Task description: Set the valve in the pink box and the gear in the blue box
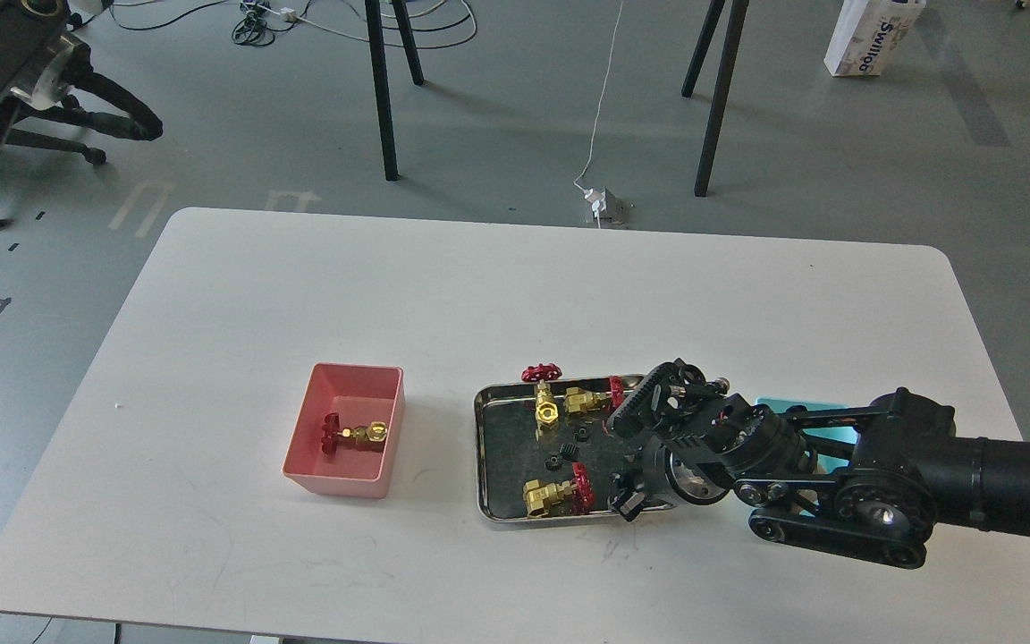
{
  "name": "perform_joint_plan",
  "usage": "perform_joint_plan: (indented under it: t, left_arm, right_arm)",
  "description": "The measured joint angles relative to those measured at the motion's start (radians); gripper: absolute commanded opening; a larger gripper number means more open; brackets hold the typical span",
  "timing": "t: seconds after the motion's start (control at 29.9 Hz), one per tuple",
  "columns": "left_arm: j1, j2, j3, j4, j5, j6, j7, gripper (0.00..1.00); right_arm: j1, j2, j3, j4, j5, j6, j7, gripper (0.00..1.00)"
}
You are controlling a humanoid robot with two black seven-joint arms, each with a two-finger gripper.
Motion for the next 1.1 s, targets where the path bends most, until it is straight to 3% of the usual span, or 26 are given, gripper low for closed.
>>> perform_joint_plan:
  t: [0.27,0.5,0.7,0.9,0.97,1.0,1.07,1.1]
  left_arm:
    - [0.006,0.002,0.000,0.000,0.000,0.000,0.000,0.91]
    - [0.011,0.002,0.000,0.000,0.000,0.000,-0.002,0.91]
    - [0.011,0.002,0.000,0.001,0.000,0.000,-0.004,0.91]
    - [0.010,0.002,0.000,0.001,0.000,-0.001,-0.005,0.91]
    - [0.005,0.002,0.000,0.001,0.000,-0.001,-0.005,0.91]
    - [0.003,0.002,0.000,0.001,0.000,-0.001,-0.005,0.91]
    - [0.002,0.002,0.000,0.001,0.000,-0.002,-0.004,0.91]
    - [0.002,0.002,0.000,0.001,0.000,-0.002,-0.004,0.91]
  right_arm:
    - [0.029,-0.069,0.053,0.096,0.016,0.000,-0.008,0.10]
    - [0.036,-0.341,0.199,0.244,0.097,0.000,-0.012,0.10]
    - [0.001,-0.610,0.217,0.349,0.159,0.000,-0.007,0.10]
    - [-0.096,-0.653,0.224,0.352,0.160,0.000,-0.004,0.13]
    - [-0.115,-0.642,0.224,0.344,0.154,0.000,-0.005,0.25]
    - [-0.121,-0.632,0.224,0.335,0.152,0.000,-0.005,0.36]
    - [-0.130,-0.608,0.223,0.321,0.151,0.000,-0.006,0.68]
    - [-0.134,-0.601,0.223,0.318,0.150,0.000,-0.007,0.74]
